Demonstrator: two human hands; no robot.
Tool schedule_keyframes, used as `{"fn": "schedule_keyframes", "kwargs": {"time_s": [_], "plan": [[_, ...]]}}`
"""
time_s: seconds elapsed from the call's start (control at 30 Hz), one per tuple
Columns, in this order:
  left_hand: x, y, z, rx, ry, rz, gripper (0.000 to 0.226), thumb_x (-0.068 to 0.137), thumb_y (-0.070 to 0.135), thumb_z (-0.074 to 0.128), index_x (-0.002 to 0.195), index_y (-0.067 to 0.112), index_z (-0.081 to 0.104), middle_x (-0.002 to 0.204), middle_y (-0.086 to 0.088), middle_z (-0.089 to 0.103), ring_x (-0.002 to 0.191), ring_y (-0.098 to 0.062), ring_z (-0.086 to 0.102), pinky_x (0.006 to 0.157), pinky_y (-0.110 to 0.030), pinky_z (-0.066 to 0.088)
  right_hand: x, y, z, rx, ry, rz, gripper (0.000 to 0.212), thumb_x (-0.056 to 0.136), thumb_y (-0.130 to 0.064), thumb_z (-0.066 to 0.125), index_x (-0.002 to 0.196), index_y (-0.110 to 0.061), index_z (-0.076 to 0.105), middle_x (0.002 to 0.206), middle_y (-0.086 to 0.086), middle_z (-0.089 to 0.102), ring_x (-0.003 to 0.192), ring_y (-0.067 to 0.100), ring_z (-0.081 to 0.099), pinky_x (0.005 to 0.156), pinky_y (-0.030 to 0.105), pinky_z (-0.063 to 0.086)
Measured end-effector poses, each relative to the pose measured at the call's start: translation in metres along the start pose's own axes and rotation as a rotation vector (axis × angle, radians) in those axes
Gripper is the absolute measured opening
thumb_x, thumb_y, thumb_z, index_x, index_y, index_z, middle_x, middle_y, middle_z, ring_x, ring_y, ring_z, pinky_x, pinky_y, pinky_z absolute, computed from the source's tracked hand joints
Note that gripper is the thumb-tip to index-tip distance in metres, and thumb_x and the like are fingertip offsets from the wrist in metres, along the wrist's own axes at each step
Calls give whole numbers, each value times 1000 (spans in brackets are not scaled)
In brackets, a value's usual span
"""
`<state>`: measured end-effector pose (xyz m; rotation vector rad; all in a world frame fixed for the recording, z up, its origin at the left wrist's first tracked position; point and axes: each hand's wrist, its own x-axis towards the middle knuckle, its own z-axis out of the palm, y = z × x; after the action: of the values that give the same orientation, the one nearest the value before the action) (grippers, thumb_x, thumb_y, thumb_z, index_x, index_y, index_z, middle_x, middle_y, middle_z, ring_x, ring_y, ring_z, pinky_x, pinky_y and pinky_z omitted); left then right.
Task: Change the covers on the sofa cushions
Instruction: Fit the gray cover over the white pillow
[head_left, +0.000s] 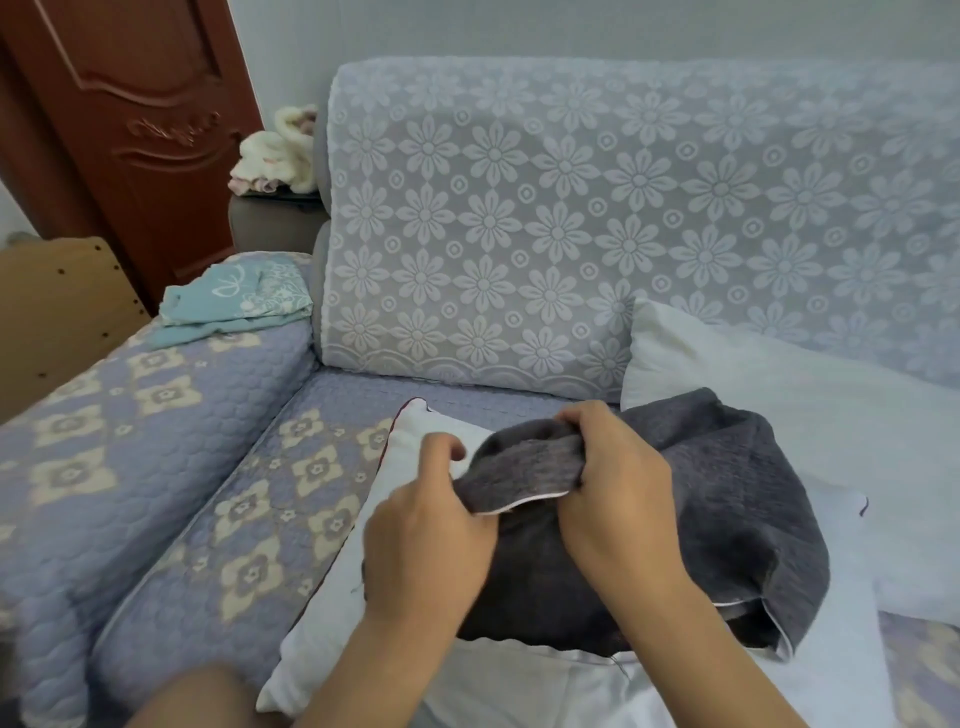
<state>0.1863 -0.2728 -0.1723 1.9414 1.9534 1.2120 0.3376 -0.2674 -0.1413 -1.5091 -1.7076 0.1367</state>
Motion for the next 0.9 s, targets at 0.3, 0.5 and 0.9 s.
{"fn": "schedule_keyframes", "kwargs": {"time_s": [0.3, 0.5, 0.9], "plan": [[16, -31, -9, 82, 86, 115, 40, 73, 6, 79, 109, 20, 68, 92, 2, 69, 80, -24, 66, 60, -33, 50, -29, -19, 1, -52, -313, -197, 32, 76, -8, 61, 98, -28, 50, 84, -8, 60, 74, 20, 57, 62, 40, 47], [2, -3, -19, -487, 57, 37, 54, 74, -21, 58, 98, 27, 66, 91, 14, 68, 85, -3, 65, 69, -8, 44, -12, -7, 5, -214, -71, -59, 33, 71, -9, 63, 98, -26, 59, 72, -5, 65, 65, 26, 63, 55, 38, 49], [-1, -8, -16, -238, 25, 70, 29, 82, 50, 53, 105, 35, 62, 70, 7, 68, 63, -16, 64, 54, -38, 49, -16, -16, 12, -112, -55, -226, 33, 76, -15, 52, 104, -27, 64, 79, -5, 66, 67, 21, 63, 52, 41, 50]]}}
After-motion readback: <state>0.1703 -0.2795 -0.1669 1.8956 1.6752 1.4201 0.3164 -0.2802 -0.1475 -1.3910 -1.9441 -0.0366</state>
